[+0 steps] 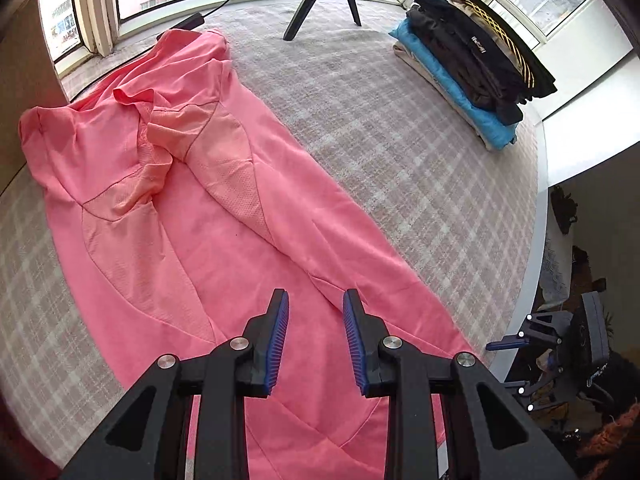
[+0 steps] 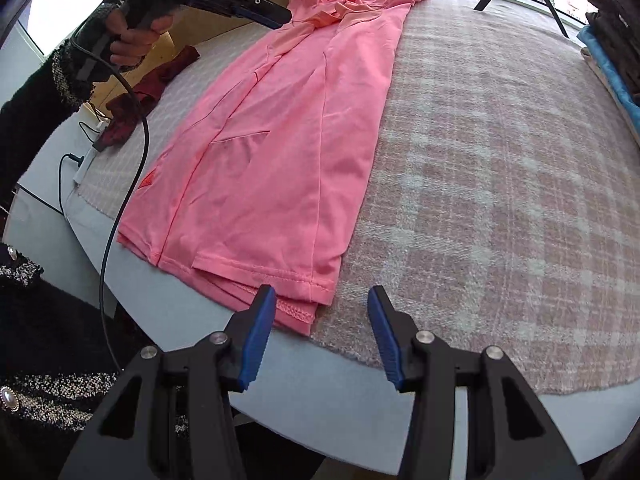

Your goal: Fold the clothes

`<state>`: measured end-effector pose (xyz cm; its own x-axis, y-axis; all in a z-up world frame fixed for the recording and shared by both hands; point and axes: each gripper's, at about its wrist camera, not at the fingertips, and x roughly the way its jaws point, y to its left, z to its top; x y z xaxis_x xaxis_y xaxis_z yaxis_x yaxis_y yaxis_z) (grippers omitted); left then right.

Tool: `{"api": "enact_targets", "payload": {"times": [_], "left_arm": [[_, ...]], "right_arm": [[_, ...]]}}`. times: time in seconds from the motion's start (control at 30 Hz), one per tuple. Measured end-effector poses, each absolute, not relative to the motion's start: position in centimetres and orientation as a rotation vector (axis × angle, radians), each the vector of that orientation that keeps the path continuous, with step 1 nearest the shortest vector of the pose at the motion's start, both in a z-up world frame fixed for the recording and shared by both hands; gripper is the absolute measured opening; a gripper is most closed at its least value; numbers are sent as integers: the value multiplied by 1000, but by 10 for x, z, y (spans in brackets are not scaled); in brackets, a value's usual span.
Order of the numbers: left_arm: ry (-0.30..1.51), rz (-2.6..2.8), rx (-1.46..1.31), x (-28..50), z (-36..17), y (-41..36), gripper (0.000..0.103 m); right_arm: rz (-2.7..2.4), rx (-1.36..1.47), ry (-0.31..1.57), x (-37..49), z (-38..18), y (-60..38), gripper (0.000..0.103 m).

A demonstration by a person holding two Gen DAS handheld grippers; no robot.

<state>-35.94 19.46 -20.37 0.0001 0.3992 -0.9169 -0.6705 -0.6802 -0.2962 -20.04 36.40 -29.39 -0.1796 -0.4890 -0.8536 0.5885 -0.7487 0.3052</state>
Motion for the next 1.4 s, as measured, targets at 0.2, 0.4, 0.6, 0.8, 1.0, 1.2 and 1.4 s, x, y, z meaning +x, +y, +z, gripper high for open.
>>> {"api": "enact_targets", "payload": {"times": [0.2,0.4,0.6,0.8,1.0,1.2,1.4], "left_arm": [[378,1739,-1526,-359,-211,209,30],[384,1756,-1547,-365,-219,213,31],[322,1809,-1552,-391,-226,217,32],[387,1848,-1564,-410,-241,229,35],[268,1875,-1614,-434,-251,227,35],[210,1943,-1641,-460,-256,225,39],[205,1964,-1632,-474,-261,228,42]], "right_arm": [[-1963,1331,172,-214,-299,377,29],[-1905,1301,234,-217,-300,371,29],[-1867,1305,246,-217,-302,355,6],[-1759,1325,258,-201,-291,351,4],[-1836,1438,234,-211,-298,351,6],[-1965,1372,164,-207,-259,349,14],[-1940,1327,109,-192,-263,282,38]]}}
